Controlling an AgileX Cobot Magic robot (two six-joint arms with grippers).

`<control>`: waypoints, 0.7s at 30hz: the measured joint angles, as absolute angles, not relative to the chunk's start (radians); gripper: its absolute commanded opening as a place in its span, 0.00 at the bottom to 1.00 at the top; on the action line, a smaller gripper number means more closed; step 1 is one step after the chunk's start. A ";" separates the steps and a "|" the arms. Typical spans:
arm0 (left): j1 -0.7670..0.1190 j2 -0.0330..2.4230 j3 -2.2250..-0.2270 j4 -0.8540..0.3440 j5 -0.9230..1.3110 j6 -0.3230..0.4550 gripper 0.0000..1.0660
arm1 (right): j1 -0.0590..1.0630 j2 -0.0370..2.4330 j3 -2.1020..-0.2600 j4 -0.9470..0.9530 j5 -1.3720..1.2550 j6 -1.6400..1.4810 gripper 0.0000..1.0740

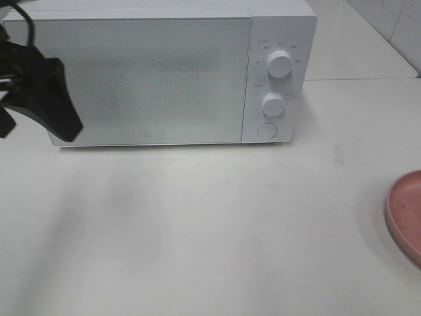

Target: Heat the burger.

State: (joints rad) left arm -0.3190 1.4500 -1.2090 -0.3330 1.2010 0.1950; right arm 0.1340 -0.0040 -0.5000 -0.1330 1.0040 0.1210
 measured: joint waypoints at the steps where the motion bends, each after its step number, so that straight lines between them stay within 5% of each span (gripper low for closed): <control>1: -0.273 1.411 -1.209 -0.294 1.209 0.179 0.93 | 0.134 -0.004 -0.500 -0.133 1.004 0.121 0.71; 9: -0.118 1.233 -1.197 -0.154 1.214 0.111 0.93 | 0.134 -0.004 -0.500 -0.133 1.004 0.121 0.71; 21: 0.025 0.953 -0.963 -0.092 1.215 0.109 0.93 | 0.134 -0.004 -0.500 -0.133 1.004 0.121 0.71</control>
State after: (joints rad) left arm 0.0250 0.9530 -0.9630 -0.0920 1.2150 0.1090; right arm 0.1340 -0.0040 -0.5000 -0.1330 1.0040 0.1210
